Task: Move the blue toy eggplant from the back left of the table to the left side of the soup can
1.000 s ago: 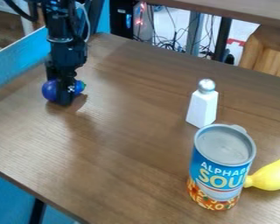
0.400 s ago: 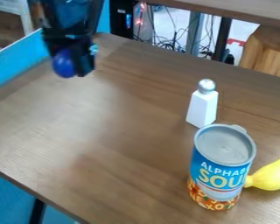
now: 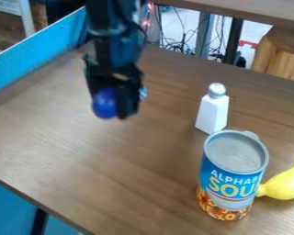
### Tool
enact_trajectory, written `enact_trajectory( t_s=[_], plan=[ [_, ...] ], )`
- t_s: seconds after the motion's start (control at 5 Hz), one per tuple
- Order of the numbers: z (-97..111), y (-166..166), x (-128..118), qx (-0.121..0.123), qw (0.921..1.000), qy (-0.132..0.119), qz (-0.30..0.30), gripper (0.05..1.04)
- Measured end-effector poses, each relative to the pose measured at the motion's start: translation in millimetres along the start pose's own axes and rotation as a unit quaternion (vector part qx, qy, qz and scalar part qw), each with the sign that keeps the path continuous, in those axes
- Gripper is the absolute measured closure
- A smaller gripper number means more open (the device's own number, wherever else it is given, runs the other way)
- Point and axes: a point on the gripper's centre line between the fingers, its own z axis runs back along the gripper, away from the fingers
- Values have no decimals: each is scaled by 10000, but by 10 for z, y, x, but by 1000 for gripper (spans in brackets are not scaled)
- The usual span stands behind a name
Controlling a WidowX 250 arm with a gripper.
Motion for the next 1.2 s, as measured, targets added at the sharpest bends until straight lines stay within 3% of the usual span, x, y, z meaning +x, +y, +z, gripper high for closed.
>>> enact_trajectory(
  t_s=[0.2, 0.4, 0.6, 1.0, 1.2],
  plan=[
    [-290, -309, -82, -434, 9975, 531, 195, 239],
    [-624, -539, -114, -716, 9913, 1096, 121, 239],
    [-666, -556, -132, -309, 9920, 1219, 68, 239],
    [-657, -362, -185, 930, 9850, 1353, 530, 192],
    [-531, -316, -193, 893, 9887, 978, 701, 75]
  ],
)
